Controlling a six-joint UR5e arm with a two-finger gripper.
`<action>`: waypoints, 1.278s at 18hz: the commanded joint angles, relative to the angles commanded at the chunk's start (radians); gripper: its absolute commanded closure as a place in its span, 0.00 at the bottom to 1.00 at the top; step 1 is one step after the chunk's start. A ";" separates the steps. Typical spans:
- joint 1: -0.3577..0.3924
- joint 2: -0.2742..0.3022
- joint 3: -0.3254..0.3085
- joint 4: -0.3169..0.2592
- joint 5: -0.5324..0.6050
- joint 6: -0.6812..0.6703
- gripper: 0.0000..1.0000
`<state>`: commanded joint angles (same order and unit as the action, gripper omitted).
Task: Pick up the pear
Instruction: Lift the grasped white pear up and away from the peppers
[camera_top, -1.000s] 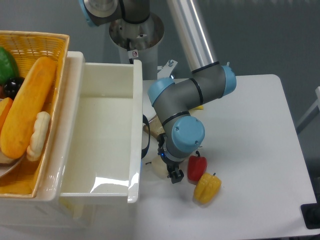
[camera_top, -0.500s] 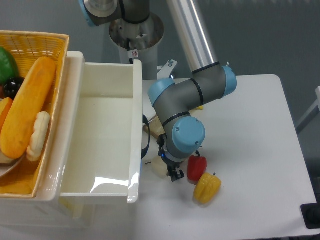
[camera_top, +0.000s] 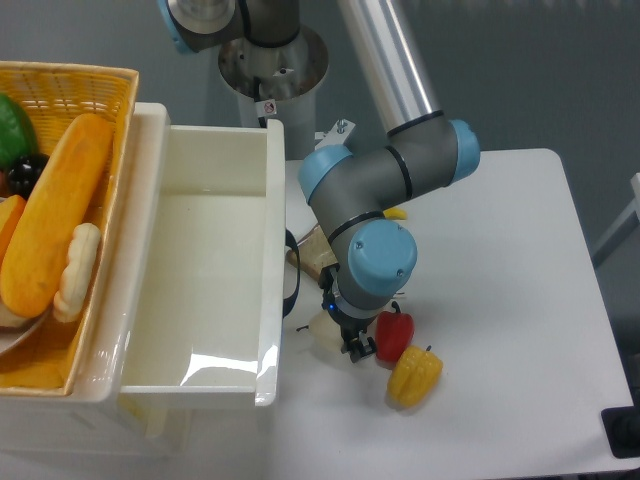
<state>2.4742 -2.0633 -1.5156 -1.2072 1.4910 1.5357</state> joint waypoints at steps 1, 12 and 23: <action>0.012 0.012 0.003 0.002 0.011 -0.018 0.62; 0.166 0.124 0.032 0.002 0.089 -0.170 0.62; 0.232 0.167 0.023 -0.032 0.029 -0.229 0.62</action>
<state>2.7059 -1.8960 -1.4926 -1.2395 1.5203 1.3070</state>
